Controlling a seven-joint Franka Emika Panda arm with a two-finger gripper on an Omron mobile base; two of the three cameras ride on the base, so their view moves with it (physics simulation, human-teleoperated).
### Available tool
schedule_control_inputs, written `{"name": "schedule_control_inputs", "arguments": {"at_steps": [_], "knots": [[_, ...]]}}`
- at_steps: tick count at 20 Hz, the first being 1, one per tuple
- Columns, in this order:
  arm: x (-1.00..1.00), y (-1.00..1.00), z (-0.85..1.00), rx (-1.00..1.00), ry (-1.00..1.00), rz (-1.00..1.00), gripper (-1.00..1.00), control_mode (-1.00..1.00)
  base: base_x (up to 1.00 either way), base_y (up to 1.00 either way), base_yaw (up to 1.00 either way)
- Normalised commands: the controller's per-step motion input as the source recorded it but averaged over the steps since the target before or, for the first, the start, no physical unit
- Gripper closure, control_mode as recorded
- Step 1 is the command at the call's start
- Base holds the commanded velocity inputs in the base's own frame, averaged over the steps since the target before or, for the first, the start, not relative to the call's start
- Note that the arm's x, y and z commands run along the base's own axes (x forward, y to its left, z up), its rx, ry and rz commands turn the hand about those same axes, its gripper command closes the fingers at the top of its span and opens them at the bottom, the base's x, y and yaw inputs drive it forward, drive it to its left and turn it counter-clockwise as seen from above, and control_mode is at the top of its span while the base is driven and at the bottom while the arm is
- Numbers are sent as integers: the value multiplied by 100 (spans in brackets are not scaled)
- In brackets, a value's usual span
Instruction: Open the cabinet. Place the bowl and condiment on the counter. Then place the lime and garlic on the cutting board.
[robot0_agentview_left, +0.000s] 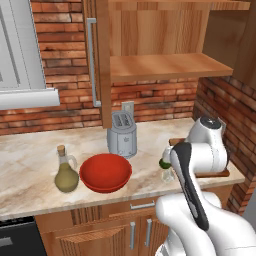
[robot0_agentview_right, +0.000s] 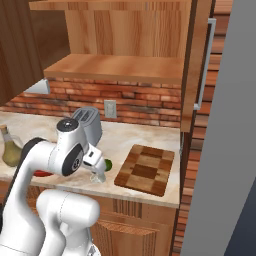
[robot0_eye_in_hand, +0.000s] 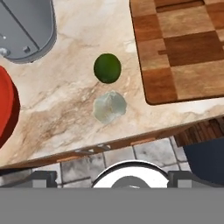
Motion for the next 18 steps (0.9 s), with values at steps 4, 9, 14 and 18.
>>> {"name": "schedule_control_inputs", "arguments": {"at_steps": [4, 9, 14, 18], "knots": [[9, 1, -36, -4, -8, 7, -100, -100, 0, 0, 0], [1, 2, -26, -3, -5, 0, -100, -100, 0, 0, 0], [0, 5, -23, -1, -1, 0, -100, -100, 0, 0, 0], [3, 3, -25, 0, -2, 0, -100, -100, 0, 0, 0]]}}
